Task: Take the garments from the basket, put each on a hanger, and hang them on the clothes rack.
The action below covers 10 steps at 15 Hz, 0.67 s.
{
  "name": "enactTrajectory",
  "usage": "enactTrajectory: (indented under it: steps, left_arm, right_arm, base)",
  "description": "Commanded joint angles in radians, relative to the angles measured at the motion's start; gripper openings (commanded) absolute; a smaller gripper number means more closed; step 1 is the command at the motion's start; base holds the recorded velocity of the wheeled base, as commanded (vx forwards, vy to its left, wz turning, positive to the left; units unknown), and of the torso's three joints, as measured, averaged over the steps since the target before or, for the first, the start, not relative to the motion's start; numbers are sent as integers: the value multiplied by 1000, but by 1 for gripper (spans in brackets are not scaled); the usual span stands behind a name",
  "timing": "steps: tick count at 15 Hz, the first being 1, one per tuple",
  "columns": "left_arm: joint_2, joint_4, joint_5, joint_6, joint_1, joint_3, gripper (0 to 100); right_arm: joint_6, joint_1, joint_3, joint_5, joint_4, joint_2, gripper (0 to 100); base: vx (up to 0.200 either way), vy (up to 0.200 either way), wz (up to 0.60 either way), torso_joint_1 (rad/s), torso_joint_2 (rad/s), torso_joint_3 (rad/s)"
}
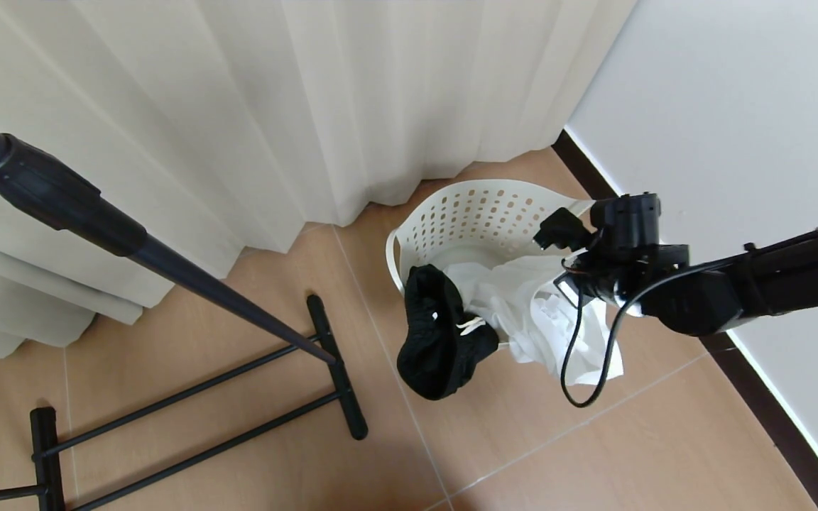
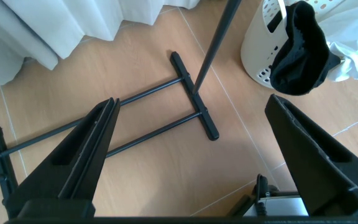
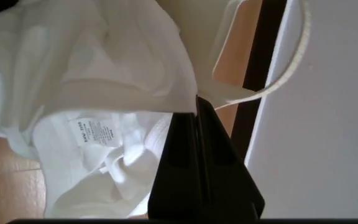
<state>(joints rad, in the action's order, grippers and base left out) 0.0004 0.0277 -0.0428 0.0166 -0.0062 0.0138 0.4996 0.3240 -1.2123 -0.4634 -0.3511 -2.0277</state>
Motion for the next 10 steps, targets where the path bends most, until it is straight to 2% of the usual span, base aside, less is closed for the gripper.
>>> enactTrajectory:
  steps: [1, 2, 3, 4, 5, 7, 8, 10]
  left_arm:
    - [0, 0, 0, 0, 0, 0, 100]
    - [0, 0, 0, 2, 0, 0, 100]
    - [0, 0, 0, 0, 0, 0, 100]
    - [0, 0, 0, 0, 0, 0, 100]
    - [0, 0, 0, 0, 0, 0, 100]
    - [0, 0, 0, 0, 0, 0, 100]
    - [0, 0, -2, 0, 0, 0, 100]
    - [0, 0, -2, 0, -1, 0, 100]
  right_arm:
    - [-125, 9, 220, 74, 0, 366, 0]
    - [-188, 24, 300, 112, 0, 511, 0]
    - [-222, 32, 338, 131, 0, 578, 0]
    - [-282, 55, 439, 189, 11, 804, 0]
    - [-289, 75, 487, 230, 20, 943, 0]
    - [-289, 147, 548, 276, 66, 1118, 0]
    - [-289, 155, 573, 279, 90, 1170, 0]
    - [-288, 151, 591, 331, 87, 1195, 0]
  base:
    - [0, 0, 0, 0, 0, 0]
    - [0, 0, 0, 0, 0, 0]
    - [0, 0, 0, 0, 0, 0]
    - [0, 0, 0, 0, 0, 0]
    - [0, 0, 0, 0, 0, 0]
    - [0, 0, 0, 0, 0, 0]
    - [0, 0, 0, 0, 0, 0]
    - [0, 0, 0, 0, 0, 0]
